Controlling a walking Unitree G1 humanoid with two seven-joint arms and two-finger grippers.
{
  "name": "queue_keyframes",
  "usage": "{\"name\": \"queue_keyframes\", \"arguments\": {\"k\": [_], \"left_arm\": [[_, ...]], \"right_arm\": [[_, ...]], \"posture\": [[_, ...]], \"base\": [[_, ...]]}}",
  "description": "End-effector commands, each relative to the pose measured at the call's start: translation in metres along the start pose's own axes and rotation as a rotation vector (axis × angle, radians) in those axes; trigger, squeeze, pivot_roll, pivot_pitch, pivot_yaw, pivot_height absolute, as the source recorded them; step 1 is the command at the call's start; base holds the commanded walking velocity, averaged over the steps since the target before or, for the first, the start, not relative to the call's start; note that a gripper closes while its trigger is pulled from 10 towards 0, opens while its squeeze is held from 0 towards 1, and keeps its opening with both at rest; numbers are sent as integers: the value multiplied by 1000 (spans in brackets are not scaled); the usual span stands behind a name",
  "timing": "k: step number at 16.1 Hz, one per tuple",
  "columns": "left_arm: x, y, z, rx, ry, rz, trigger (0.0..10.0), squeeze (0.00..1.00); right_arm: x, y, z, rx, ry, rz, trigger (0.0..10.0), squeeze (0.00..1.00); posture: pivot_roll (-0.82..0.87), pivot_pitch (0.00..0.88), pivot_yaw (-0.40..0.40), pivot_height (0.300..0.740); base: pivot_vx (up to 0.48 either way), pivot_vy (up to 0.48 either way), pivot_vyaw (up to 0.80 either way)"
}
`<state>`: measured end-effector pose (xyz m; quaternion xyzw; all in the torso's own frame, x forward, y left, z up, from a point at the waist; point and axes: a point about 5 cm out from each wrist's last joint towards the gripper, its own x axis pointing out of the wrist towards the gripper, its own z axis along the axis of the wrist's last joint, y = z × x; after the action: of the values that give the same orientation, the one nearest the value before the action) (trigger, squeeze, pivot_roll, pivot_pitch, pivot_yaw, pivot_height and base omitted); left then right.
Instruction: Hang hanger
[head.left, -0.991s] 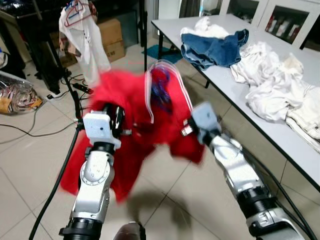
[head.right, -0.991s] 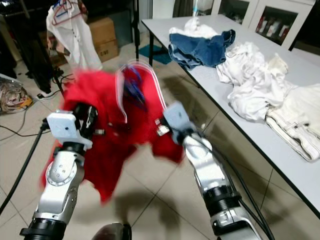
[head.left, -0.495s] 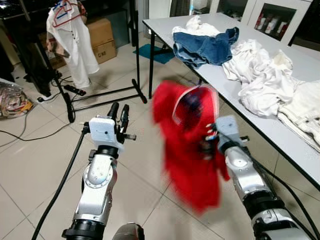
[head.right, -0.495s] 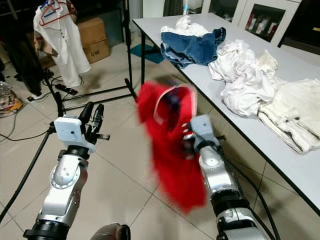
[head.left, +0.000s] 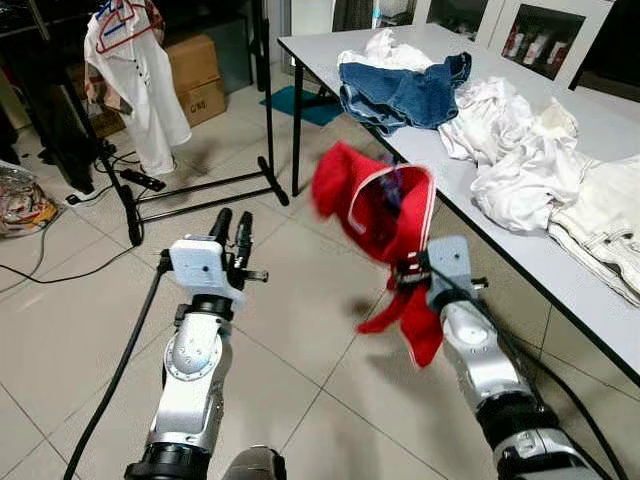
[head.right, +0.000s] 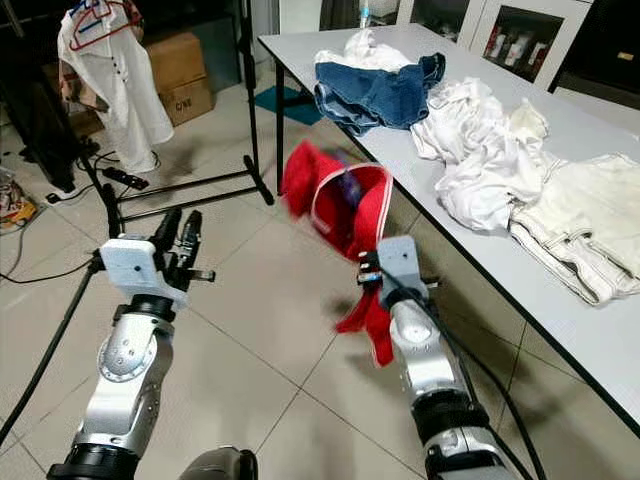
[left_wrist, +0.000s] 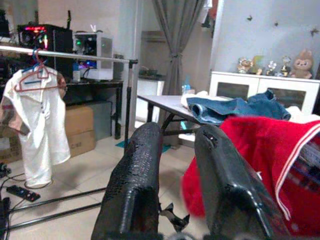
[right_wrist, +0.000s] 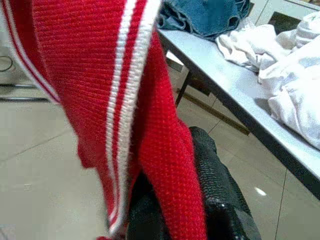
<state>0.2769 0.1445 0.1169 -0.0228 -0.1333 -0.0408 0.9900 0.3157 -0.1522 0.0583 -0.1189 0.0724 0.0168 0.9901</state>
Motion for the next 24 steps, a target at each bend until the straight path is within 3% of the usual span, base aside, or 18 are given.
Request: {"name": "queue_keyframes", "arguments": {"k": [1, 5, 15, 24], "left_arm": [[-2, 1, -5, -11, 18, 17, 10000, 0], [-11, 9, -16, -32, 66, 109, 10000, 0], [-30, 12, -24, 2, 87, 180, 10000, 0], [-30, 14, -22, 26, 68, 195, 10000, 0]], "right_arm": [[2, 0, 12, -8, -75, 11, 10000, 0], [-2, 5, 10, -44, -86, 64, 10000, 0], [-15, 24, 3, -164, -148, 228, 10000, 0], [-14, 28, 3, -197, -170, 267, 10000, 0]], "posture": [[156, 0, -29, 740], [171, 0, -44, 740], [201, 15, -65, 740], [218, 8, -73, 740]], "base": [[0, 0, 0], [0, 0, 0], [0, 0, 0], [237, 0, 0]]}}
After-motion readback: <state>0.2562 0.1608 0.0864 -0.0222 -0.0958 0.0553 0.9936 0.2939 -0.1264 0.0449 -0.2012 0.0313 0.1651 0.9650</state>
